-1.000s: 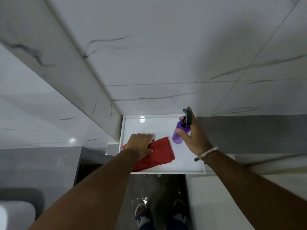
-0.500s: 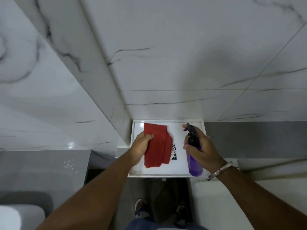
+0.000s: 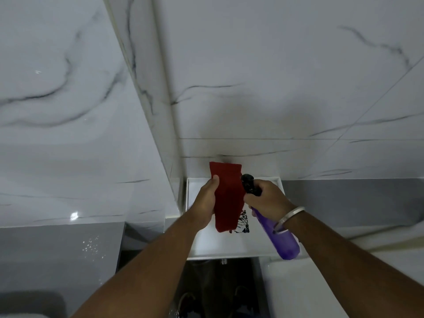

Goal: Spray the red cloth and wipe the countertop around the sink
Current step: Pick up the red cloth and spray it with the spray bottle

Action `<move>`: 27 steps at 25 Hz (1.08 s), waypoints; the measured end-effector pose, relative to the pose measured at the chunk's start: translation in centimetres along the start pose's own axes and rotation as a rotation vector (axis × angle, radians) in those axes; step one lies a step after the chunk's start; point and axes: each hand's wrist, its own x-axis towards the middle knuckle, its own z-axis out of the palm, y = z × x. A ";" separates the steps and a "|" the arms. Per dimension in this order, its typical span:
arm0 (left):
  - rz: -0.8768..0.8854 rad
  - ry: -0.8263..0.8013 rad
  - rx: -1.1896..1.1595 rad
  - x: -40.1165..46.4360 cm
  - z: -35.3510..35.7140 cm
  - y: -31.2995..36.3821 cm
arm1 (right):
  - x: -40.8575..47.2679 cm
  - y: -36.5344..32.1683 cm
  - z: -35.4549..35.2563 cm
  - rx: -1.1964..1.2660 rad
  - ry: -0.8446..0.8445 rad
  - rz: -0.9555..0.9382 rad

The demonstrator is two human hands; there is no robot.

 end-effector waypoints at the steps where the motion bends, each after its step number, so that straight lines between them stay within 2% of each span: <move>1: 0.009 0.003 -0.003 0.0 0.2 0.3 | 0.3 -0.2 -0.1 0.024 -0.015 0.002; 3: 0.019 0.027 -0.007 -0.1 0.6 0.8 | 0.7 -0.4 -0.5 0.050 -0.058 0.003; 8: 0.031 0.074 -0.014 0.2 1.5 1.5 | 1.1 -0.1 -1.5 -0.057 -0.078 -0.030; 10: 0.029 0.090 -0.020 0.3 1.9 1.6 | 1.1 0.5 -1.8 0.003 -0.122 -0.022; 15: -0.004 0.100 -0.066 0.4 1.8 1.2 | 0.2 2.0 -2.3 -0.093 -0.209 -0.015; 20: -0.039 0.108 -0.125 0.3 1.1 0.8 | -0.8 3.2 -2.8 -0.074 -0.328 -0.004; 22: -0.053 0.112 -0.137 0.2 0.8 0.7 | -1.1 3.4 -3.0 -0.141 -0.325 -0.010; 27: -0.066 0.127 -0.161 0.0 0.7 0.6 | -1.1 3.8 -3.2 -0.093 -0.327 -0.006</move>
